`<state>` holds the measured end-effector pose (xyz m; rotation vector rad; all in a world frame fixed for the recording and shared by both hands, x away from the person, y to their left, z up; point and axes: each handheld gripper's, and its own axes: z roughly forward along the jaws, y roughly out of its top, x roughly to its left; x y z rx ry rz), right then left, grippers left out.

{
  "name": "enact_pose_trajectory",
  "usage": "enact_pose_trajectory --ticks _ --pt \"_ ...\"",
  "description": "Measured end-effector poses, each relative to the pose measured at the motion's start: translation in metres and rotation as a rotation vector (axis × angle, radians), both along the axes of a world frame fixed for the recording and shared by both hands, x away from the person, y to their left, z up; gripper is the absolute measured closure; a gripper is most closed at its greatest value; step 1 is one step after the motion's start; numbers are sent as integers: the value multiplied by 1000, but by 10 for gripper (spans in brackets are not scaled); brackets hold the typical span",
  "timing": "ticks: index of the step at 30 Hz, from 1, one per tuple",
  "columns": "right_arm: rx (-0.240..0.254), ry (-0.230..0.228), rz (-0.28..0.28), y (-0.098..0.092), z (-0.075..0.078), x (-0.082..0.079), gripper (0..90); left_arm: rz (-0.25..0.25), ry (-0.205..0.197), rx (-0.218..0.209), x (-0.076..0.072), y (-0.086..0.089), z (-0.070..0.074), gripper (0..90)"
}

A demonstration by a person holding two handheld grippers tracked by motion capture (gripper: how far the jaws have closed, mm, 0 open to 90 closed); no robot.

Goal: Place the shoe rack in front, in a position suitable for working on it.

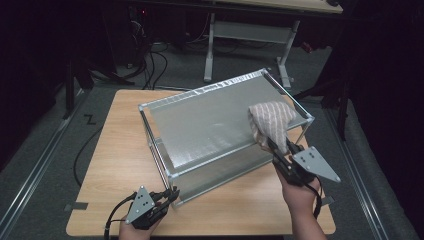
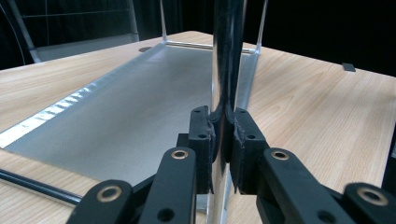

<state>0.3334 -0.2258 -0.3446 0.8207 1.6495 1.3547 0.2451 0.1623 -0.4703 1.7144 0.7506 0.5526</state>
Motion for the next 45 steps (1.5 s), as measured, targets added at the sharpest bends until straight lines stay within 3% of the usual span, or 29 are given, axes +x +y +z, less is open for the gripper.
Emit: enact_pose_trajectory --ticks 6,7,10,13,14,24,29,35,45 --pt "-33 89 -18 19 -4 40 670 -2 -2 2 -3 3 0 801" --pt "-43 102 -21 20 -6 44 670 -5 -19 7 -2 3 0 801" --pt "-55 121 -22 20 -12 46 674 -9 -19 3 -4 4 0 801" --pt "-44 125 -21 17 -15 42 676 -19 -21 2 -5 3 -1 801" --pt "-46 123 -19 16 -15 42 676 -25 -2 -4 -7 1 -1 801" --pt "-52 121 -46 -9 -14 24 673 -114 -13 2 -18 -21 -1 801" --pt "-29 107 -46 -10 -7 18 669 -127 -14 -3 -18 -22 -2 801" --pt "5 72 22 11 7 0 666 -133 -20 -6 -17 -23 -2 801" --pt "10 82 177 67 3 -28 658 -139 -29 -4 -16 -27 -3 800"
